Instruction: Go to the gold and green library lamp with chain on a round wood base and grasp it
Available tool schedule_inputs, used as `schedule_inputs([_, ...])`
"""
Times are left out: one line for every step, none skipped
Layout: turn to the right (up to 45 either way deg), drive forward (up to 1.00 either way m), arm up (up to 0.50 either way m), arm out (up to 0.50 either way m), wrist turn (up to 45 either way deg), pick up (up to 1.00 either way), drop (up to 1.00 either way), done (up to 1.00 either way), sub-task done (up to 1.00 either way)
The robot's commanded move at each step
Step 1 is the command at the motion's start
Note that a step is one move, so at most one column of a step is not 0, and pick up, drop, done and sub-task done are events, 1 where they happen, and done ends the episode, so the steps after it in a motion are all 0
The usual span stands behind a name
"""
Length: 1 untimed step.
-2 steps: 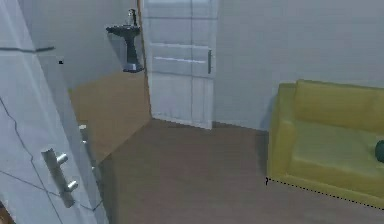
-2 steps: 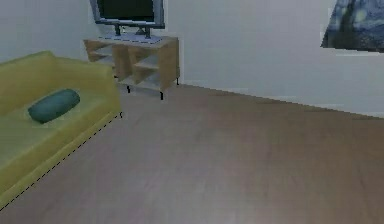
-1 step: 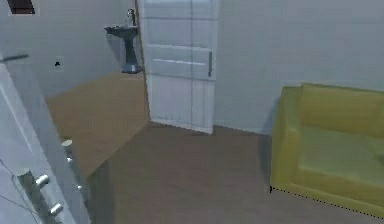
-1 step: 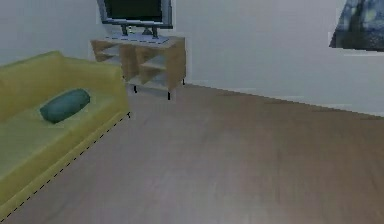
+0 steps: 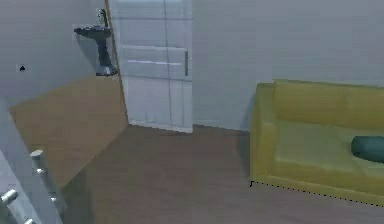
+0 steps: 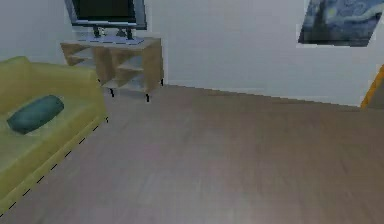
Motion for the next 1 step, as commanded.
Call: schedule_inputs([0.0, 1.00, 0.00, 0.00, 0.0, 0.00, 0.00, 0.00, 0.00])
